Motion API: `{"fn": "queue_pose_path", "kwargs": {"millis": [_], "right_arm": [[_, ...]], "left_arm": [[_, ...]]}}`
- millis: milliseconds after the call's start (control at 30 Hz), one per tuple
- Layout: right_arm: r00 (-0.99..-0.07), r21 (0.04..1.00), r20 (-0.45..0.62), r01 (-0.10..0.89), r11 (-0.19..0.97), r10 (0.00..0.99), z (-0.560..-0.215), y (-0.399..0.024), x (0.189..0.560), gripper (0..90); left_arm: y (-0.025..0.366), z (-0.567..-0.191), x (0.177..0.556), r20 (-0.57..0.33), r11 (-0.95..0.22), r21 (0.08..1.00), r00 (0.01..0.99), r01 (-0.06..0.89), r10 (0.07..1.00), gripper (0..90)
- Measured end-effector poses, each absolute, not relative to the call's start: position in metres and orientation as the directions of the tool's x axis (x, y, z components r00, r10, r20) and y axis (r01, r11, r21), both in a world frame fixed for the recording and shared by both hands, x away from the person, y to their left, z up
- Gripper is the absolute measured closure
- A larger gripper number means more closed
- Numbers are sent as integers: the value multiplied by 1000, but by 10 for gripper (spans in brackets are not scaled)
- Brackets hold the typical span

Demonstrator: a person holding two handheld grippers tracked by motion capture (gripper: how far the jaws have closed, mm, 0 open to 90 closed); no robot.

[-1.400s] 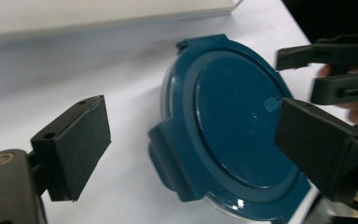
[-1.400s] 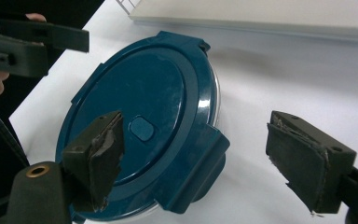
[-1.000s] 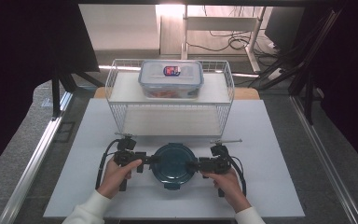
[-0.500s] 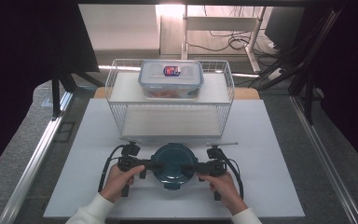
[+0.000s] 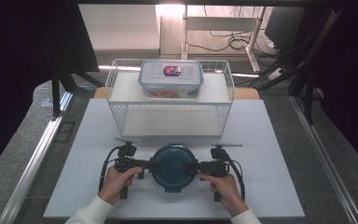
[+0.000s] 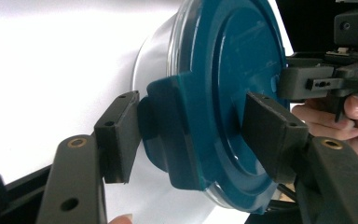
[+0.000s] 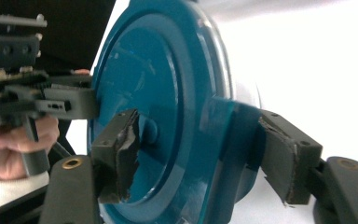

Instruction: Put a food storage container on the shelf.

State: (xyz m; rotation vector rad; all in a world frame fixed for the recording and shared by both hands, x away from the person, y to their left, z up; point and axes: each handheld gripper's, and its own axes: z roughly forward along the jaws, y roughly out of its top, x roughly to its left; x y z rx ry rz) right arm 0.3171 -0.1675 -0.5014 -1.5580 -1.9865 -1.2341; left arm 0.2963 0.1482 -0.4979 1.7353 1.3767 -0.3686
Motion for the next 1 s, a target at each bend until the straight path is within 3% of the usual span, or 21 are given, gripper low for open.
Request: {"fn": "queue_pose_path", "kwargs": {"millis": [467,1000], "right_arm": [[-421,491,659,868,66,623,-490,-162,312,368],[-548,624,554,771,123,627,-454,-162,303,369]], "left_arm": [[153,-487,290,-672,-1,486,375,874,639,424],[151,-464,275,-639,3,566,437,824,634,424]]}}
